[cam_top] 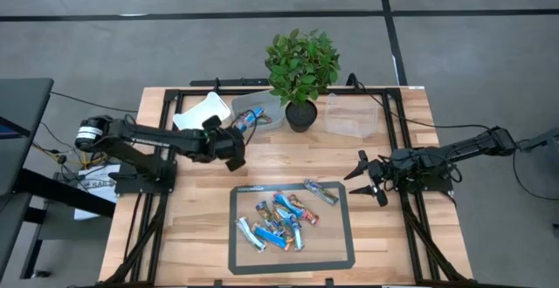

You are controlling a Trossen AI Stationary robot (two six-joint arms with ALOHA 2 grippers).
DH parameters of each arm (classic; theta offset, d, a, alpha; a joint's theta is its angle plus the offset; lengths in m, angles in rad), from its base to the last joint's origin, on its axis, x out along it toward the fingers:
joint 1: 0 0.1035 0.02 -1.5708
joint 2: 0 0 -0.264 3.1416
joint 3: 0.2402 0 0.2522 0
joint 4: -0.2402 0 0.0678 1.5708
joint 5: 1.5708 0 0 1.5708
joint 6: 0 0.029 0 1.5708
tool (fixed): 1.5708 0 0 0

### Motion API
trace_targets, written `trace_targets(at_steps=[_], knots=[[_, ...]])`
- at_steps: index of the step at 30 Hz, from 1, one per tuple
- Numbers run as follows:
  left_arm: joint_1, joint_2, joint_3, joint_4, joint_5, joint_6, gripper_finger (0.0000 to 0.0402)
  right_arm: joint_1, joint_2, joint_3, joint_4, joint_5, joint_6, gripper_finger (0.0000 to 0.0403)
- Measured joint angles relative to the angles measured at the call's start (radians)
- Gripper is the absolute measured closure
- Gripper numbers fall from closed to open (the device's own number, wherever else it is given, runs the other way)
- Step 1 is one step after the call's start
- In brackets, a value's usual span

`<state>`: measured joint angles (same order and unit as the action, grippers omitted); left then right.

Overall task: Pick and place Granola Bars by type
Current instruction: Put the yellow granola bar into the white bin

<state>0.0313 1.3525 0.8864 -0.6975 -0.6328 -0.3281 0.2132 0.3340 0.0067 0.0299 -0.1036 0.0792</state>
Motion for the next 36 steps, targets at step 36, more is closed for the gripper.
trace_targets(at_steps=[36], knots=[[0.512,-0.058,-0.07,-0.119,0.01,0.078,0.0343,0.0,0.0,0.0,0.0,0.0,0.0,0.0182]])
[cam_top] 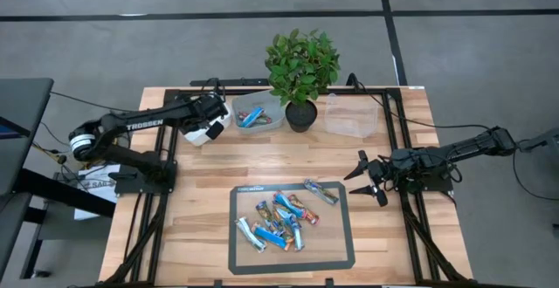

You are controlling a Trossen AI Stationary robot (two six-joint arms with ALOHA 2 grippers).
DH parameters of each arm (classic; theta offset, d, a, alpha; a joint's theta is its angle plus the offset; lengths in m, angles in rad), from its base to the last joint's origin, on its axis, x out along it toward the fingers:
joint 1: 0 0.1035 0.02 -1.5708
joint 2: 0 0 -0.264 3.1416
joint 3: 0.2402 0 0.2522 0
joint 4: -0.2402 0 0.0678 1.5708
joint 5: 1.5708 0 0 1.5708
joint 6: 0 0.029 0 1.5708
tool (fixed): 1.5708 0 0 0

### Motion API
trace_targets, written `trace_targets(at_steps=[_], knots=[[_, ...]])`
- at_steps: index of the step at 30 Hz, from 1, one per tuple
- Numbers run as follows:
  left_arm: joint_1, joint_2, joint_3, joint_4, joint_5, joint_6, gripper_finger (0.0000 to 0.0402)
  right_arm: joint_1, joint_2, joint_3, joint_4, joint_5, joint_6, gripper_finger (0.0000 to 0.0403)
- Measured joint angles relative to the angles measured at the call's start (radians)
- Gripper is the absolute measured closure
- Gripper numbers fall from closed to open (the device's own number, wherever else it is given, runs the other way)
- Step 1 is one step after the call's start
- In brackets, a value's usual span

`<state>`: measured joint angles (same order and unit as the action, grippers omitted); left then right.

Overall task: Pick and place Granola Bars by type
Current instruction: Put the yellow granola bar into the white bin

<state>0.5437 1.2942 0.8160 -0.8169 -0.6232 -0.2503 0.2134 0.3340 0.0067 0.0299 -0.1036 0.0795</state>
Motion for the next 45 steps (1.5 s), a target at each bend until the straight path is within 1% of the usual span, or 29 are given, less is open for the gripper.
trace_targets(at_steps=[4,10,13,16,19,24,26,31,35,38,41,45], knots=[[0.008,0.003,-0.002,0.009,0.025,0.027,0.0308,0.0,0.0,0.0,0.0,0.0,0.0,0.0182],[0.007,0.002,-0.002,0.019,0.008,0.023,0.0241,0.0,0.0,0.0,0.0,0.0,0.0,0.0182],[-0.024,-0.002,-0.002,0.074,0.015,0.024,0.0223,0.0,0.0,0.0,0.0,0.0,0.0,0.0182],[-0.079,-0.033,-0.002,0.144,0.048,0.039,0.0217,0.0,0.0,0.0,0.0,0.0,0.0,0.0182],[-0.155,-0.073,-0.002,0.214,0.086,0.062,0.0218,0.0,0.0,0.0,0.0,0.0,0.0,0.0182],[-0.305,-0.124,-0.002,0.307,0.187,0.126,0.0225,0.0,0.0,0.0,0.0,0.0,0.0,0.0182],[-0.371,-0.126,-0.002,0.332,0.244,0.165,0.0228,0.0,0.0,0.0,0.0,0.0,0.0,0.0182],[-0.544,-0.118,-0.002,0.344,0.424,0.266,0.023,0.0,0.0,0.0,0.0,0.0,0.0,0.0182],[-0.698,-0.109,-0.001,0.319,0.527,0.278,0.0231,0.0,0.0,0.0,0.0,0.0,0.0,0.0182],[-0.81,-0.087,-0.001,0.294,0.541,0.248,0.0231,0.0,0.0,0.0,0.0,0.0,0.0,0.0182],[-0.909,-0.049,-0.001,0.303,0.54,0.216,0.0231,0.0,0.0,0.0,0.0,0.0,0.0,0.0182],[-1.016,0.034,-0.001,0.351,0.535,0.22,0.0231,0.0,0.0,0.0,0.001,0.0,0.0,0.0182]])
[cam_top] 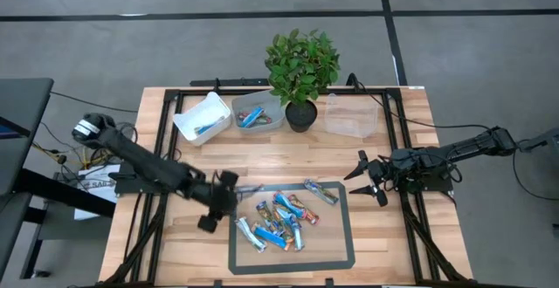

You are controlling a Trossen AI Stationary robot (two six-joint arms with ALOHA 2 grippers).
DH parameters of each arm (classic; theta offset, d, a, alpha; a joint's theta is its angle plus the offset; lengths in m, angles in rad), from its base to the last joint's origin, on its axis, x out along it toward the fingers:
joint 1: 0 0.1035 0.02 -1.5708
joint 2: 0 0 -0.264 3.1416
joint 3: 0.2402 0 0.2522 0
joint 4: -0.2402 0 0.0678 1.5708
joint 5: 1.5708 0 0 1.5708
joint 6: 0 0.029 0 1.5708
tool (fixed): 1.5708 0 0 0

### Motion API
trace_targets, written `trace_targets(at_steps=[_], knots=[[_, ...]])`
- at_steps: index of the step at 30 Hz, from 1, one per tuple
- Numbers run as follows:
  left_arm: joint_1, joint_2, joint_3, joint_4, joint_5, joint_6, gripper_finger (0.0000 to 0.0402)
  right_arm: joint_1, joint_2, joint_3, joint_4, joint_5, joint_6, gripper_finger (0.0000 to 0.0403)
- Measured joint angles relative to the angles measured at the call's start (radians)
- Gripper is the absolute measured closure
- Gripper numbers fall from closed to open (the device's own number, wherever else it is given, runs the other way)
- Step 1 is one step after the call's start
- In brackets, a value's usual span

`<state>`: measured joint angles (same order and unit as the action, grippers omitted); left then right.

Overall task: Pick and place Granola Bars by type
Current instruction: Put the yellow granola bar into the white bin

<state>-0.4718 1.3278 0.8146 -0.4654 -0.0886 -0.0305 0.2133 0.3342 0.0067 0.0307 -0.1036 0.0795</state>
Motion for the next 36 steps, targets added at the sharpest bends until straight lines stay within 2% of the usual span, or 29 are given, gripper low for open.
trace_targets(at_steps=[7,16,22,27,32,36], knots=[[-0.105,0.186,0.026,0.153,-0.003,0.095,0.0231,0.0,0.0,0.0,0.0,0.0,0.0,0.0182],[-0.147,0.329,0.127,0.173,-0.085,0.226,0.0231,0.0,0.0,0.0,-0.001,0.0,0.0,0.0182],[-0.146,0.41,0.159,0.179,-0.085,0.267,0.0231,0.0,0.0,0.0,0.0,0.0,0.0,0.0182],[-0.143,0.442,0.171,0.189,-0.1,0.303,0.0231,0.0,0.0,0.0,-0.001,0.0,0.0,0.0182],[-0.139,0.442,0.171,0.176,-0.056,0.299,0.0232,0.0,0.0,0.0,-0.001,0.0,0.0,0.0182],[-0.135,0.442,0.162,0.166,-0.041,0.27,0.0249,0.0,0.0,0.0,-0.001,0.0,0.0,0.0182]])
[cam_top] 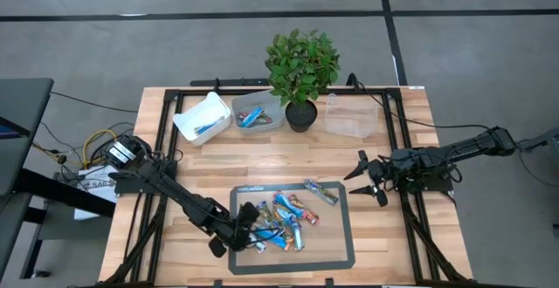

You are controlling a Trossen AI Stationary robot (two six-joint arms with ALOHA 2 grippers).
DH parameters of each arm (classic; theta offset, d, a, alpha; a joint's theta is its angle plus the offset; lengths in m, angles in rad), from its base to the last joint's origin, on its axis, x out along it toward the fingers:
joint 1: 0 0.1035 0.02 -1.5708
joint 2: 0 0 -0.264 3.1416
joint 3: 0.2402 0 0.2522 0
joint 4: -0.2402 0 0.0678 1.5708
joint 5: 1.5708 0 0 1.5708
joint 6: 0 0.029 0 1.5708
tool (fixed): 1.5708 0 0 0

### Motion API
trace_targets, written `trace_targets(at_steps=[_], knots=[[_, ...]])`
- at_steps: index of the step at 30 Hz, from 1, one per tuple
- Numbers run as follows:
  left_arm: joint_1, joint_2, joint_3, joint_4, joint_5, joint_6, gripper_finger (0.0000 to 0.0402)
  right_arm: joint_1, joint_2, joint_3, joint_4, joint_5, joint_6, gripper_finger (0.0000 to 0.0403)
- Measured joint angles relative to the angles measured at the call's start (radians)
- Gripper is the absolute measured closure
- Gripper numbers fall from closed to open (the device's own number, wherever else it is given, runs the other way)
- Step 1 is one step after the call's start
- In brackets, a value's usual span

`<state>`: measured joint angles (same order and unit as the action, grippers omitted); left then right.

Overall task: Pick and place Granola Bars by type
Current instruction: Put the yellow granola bar into the white bin

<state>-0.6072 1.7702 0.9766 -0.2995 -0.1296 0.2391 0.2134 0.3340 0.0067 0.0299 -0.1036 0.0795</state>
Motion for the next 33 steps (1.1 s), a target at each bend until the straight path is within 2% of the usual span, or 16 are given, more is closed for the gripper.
trace_targets(at_steps=[16,20,23,26,33], knots=[[0.015,0.027,-0.005,0.029,-0.01,-0.012,0.0379,0.0,0.0,0.0,0.001,0.0,0.0,0.0182],[0.027,0.025,0.005,0.027,-0.021,-0.02,0.0383,0.0,-0.001,0.0,0.003,0.0,0.0,0.0182],[0.057,-0.008,0.027,0.022,-0.087,-0.052,0.0371,0.0,-0.001,0.0,0.002,0.0,0.0,0.0182],[0.108,-0.064,0.039,0.014,-0.159,-0.095,0.0367,0.0,-0.001,0.0,0.0,0.0,0.0,0.0182],[0.261,-0.189,0.057,-0.108,-0.225,-0.246,0.0386,0.0,-0.001,0.0,0.0,0.0,0.0,0.0182]])
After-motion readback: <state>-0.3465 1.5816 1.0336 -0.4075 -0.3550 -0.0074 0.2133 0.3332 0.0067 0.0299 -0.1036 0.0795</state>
